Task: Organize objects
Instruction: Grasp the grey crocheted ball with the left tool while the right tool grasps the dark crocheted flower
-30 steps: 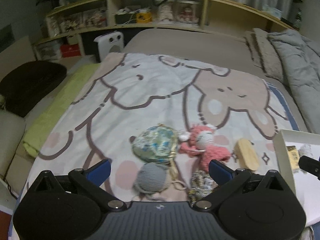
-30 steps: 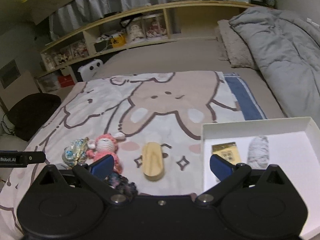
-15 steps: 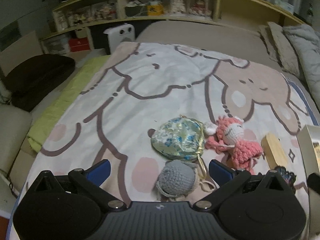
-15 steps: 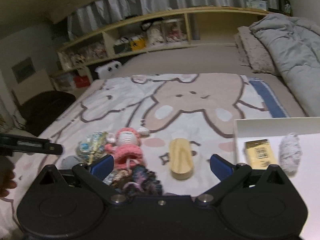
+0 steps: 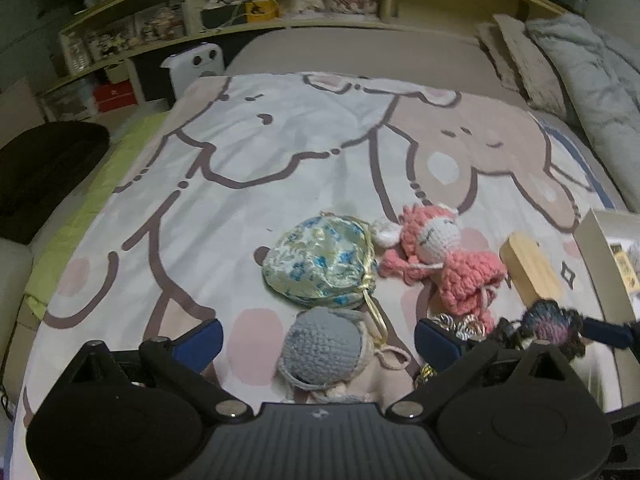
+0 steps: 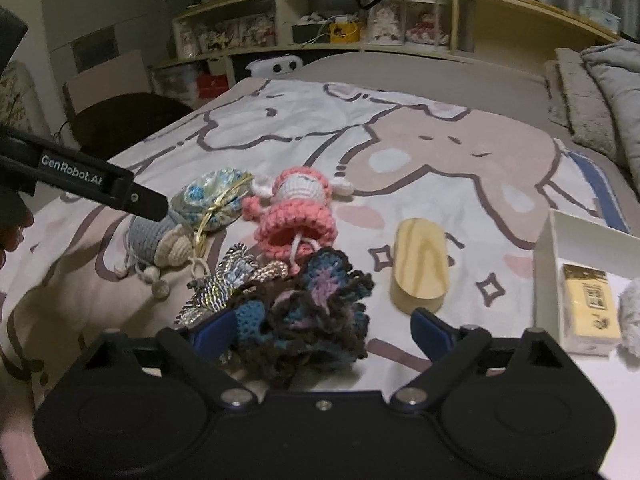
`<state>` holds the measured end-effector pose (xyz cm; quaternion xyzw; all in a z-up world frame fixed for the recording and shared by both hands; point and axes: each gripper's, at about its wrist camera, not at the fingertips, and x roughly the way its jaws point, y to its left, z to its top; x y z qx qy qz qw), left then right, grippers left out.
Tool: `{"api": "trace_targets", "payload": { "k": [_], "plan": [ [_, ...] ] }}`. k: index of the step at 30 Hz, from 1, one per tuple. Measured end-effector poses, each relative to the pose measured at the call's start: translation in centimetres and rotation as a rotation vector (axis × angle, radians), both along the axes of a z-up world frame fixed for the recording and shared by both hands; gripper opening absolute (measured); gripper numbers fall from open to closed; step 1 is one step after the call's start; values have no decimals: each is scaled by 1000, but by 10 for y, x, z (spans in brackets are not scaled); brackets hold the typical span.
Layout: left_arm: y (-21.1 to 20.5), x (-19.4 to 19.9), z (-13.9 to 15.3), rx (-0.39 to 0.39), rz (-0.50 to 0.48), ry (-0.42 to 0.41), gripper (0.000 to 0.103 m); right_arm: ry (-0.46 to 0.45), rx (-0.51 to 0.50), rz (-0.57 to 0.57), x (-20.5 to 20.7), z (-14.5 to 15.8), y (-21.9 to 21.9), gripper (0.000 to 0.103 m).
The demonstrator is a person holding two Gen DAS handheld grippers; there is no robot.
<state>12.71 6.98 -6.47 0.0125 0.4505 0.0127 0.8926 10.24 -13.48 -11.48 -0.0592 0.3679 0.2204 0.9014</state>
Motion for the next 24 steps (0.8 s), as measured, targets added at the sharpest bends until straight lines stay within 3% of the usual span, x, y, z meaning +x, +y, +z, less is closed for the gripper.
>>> {"api": "trace_targets", "payload": {
  "k": [5,10,13,18,20,24],
  "plan": [
    [-7,4,-11,36,-49,46,94,37,-13,46,3,-10,8,89],
    [-10,5,-18,72,-64,73,88,66,-10,85,1,-10,12,62],
    [-9,7,-22,64,-64,85,83,67,3,79,0,-5,10,56],
    [-6,10,-30,32,-39,116,68,74,31,73,-2,3,7,52],
    [-2,11,-33,9,-20,127,56,69,43,72,-3,6,7,52],
    [4,10,-34,-47,2,126,52,69,58,65,-3,9,6,52]
  ]
}}
